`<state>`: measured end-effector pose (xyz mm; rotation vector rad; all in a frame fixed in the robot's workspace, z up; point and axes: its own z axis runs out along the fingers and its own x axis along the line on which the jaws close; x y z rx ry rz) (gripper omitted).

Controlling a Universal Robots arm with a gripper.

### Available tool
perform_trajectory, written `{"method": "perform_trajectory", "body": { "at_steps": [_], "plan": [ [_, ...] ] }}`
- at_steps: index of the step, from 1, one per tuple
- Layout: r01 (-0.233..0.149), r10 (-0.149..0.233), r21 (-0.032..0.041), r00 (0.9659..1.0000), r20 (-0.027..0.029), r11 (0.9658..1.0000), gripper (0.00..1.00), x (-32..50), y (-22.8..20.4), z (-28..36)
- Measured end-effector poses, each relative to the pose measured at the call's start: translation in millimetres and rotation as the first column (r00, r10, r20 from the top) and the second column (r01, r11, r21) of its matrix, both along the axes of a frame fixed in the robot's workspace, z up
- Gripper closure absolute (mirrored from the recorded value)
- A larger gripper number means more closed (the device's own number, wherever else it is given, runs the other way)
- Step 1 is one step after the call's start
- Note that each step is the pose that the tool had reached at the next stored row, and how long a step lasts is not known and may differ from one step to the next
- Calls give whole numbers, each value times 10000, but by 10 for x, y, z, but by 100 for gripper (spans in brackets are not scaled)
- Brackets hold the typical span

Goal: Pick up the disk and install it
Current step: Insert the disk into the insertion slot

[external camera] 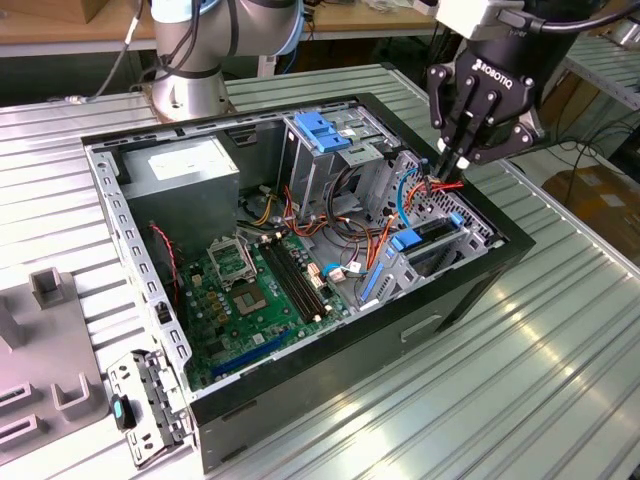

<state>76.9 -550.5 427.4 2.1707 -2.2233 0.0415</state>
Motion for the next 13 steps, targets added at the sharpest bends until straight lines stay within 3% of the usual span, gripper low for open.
{"method": "perform_trajectory", "body": {
  "at_steps": [1, 9, 13],
  "plan": [
    [-1, 1, -1, 10000, 0, 10000, 88, 21, -5, -21],
    [0, 0, 0, 10000, 0, 10000, 89, 96, -112, -215],
    [-1, 1, -1, 10000, 0, 10000, 89, 123, -121, -315]
  ]
}}
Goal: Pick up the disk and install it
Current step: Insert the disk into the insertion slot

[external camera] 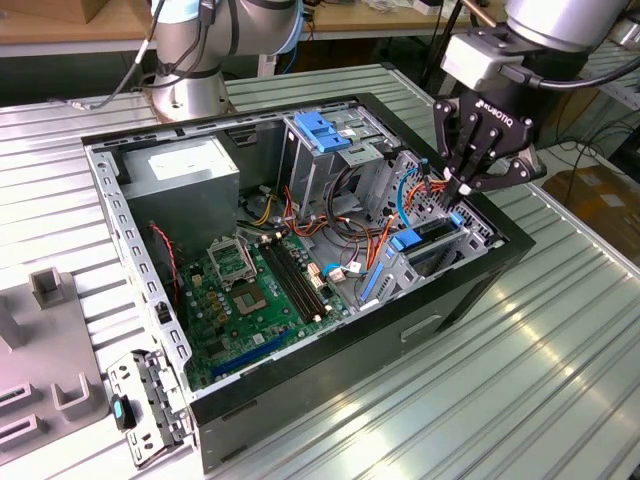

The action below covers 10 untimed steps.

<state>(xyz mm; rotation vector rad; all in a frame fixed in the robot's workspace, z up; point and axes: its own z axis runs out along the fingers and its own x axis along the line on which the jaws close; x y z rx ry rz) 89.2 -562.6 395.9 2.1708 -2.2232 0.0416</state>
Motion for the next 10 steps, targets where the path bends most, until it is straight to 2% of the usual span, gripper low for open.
{"method": "perform_trajectory", "body": {
  "at_steps": [4, 10],
  "plan": [
    [2, -2, 0, 10000, 0, 10000, 89, 6, 0, -62],
    [0, 0, 0, 10000, 0, 10000, 89, 7, 0, -67]
  ]
}}
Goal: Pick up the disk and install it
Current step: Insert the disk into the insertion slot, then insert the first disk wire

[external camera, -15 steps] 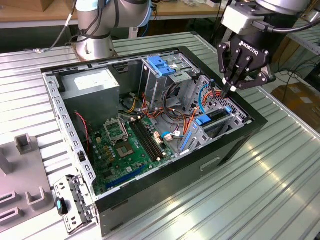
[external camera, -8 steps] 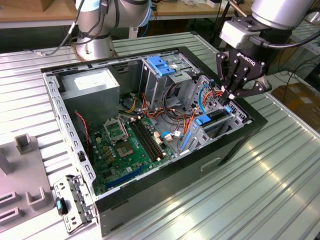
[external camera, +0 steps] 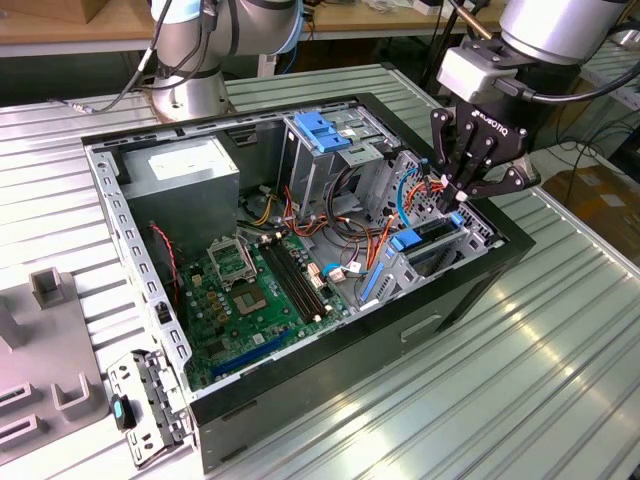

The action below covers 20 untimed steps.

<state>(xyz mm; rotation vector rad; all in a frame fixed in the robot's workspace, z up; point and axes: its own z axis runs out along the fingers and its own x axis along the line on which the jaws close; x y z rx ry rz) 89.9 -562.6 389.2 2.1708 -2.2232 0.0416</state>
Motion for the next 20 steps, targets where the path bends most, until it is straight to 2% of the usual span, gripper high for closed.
{"method": "perform_trajectory", "body": {
  "at_steps": [8, 12, 16, 20],
  "plan": [
    [0, 0, 2, 10000, 0, 10000, 89, 7, 0, -4],
    [-77, 77, 1, 10000, -1, 10000, 89, 108, 0, -16],
    [-531, 531, 0, 9986, -1, 9986, 89, 171, 0, -20],
    [-1020, 1020, 2, 9948, -1, 9948, 89, 209, 0, -21]
  ]
}}
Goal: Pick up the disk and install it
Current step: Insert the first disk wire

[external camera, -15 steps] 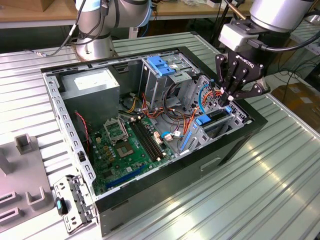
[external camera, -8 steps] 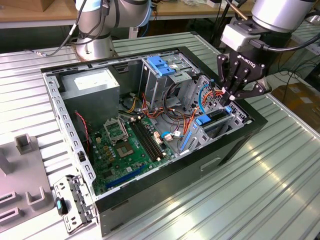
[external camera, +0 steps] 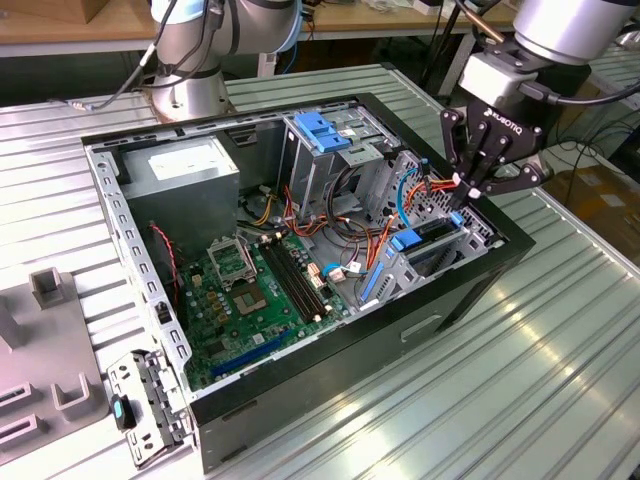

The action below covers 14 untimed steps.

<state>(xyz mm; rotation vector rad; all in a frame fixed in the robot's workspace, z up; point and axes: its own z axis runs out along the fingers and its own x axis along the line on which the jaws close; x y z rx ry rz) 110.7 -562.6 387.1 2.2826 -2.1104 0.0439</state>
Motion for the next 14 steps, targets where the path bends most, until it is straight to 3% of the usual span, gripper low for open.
{"method": "perform_trajectory", "body": {
  "at_steps": [5, 14],
  "plan": [
    [-390, 390, 8, 9992, 0, 9992, 89, 25, 0, 0],
    [-728, 728, 15, 9973, 0, 9973, 89, 33, -1, 8]
  ]
}}
